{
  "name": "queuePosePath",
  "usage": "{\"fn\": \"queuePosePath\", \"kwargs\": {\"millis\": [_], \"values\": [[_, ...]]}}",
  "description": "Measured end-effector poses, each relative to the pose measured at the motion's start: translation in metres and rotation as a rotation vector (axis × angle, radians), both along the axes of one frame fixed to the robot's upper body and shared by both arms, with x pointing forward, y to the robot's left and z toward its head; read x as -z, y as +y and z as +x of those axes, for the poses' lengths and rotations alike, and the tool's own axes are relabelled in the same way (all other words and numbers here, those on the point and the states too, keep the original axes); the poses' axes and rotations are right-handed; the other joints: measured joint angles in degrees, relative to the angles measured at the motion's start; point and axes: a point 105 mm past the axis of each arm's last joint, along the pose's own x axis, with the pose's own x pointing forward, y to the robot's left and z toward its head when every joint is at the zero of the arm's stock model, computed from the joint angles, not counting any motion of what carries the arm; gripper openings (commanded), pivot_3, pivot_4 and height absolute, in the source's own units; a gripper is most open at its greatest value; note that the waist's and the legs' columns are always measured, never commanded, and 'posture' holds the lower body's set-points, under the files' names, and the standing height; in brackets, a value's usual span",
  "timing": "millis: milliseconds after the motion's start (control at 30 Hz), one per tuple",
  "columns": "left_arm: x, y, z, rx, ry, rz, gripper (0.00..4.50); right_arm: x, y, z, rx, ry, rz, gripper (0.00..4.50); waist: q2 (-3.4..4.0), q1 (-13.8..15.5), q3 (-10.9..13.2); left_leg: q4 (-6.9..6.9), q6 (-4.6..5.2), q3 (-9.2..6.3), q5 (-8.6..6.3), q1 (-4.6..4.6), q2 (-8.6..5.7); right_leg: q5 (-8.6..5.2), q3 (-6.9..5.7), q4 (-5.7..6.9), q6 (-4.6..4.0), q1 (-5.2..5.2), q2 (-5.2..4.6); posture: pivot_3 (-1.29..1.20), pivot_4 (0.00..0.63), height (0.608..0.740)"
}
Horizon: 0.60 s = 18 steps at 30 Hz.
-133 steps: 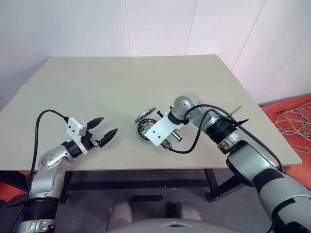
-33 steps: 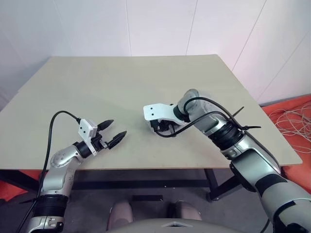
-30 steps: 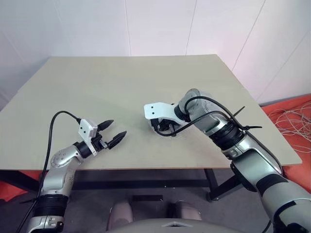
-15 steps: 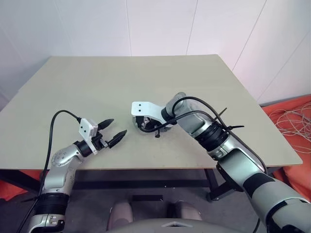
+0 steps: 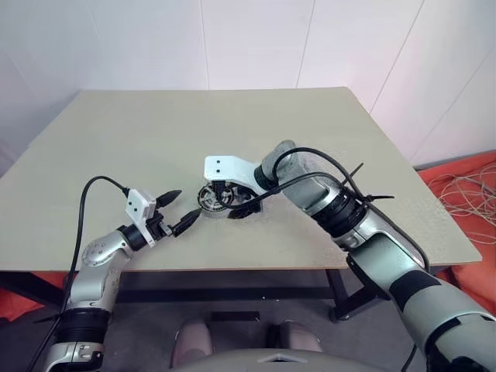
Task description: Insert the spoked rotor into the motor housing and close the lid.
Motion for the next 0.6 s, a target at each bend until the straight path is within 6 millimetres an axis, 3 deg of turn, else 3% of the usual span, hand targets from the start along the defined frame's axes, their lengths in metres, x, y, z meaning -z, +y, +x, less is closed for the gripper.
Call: {"fn": "queuePosePath", "kwargs": {"millis": [167, 233, 300, 367, 467, 600], "values": [[0.000, 0.000, 0.000, 0.000, 0.000, 0.000, 4.50, -0.064, 0.022, -0.029, -0.110, 0.038, 0.219, 4.47, 0.00, 0.1, 0.0, -0.04, 0.00, 0.00, 0.00, 0.04, 0.00, 0.00, 0.02, 0.00, 0.00, 0.00, 0.00, 0.00, 0.000, 0.740], [0.000, 0.000, 0.000, 0.001, 0.000, 0.000, 4.50, -0.095, 0.028, -0.031, -0.120, 0.036, 0.332, 4.47, 0.01, 0.1, 0.0, -0.03, -0.01, -0.01, 0.00, 0.05, -0.01, 0.00, 0.02, -0.01, 0.01, 0.00, 0.00, 0.00, 0.000, 0.740], [0.000, 0.001, 0.000, 0.000, 0.001, 0.002, 4.50, -0.130, 0.025, -0.022, -0.085, -0.033, 0.447, 4.47, 0.00, 0.2, 0.0, -0.01, -0.02, -0.03, 0.01, 0.08, -0.03, -0.02, 0.04, -0.03, 0.02, 0.05, -0.01, 0.00, 0.000, 0.740], [0.000, 0.003, -0.001, -0.004, 0.002, 0.007, 4.50, -0.158, 0.011, 0.004, 0.029, -0.119, 0.561, 4.47, -0.03, 0.3, 0.0, 0.01, -0.02, -0.03, 0.00, 0.27, -0.05, -0.04, 0.04, -0.10, 0.06, 0.21, -0.03, 0.00, 0.000, 0.740], [-0.002, 0.010, -0.001, -0.018, 0.000, 0.023, 4.50, -0.161, -0.028, 0.051, 0.269, -0.202, 0.618, 4.30, -0.09, 0.4, 0.1, 0.05, -0.01, -0.07, 0.00, 0.49, -0.05, -0.08, -0.03, -0.30, 0.14, 0.52, -0.03, 0.00, 0.000, 0.740], [-0.005, 0.021, -0.001, -0.041, -0.005, 0.046, 4.50, -0.117, -0.087, 0.086, 0.498, -0.226, 0.572, 3.19, -0.06, 0.2, 0.1, 0.03, -0.01, -0.05, 0.00, 0.44, -0.04, -0.07, -0.06, -0.42, 0.16, 0.54, -0.03, 0.00, 0.000, 0.740]]}}
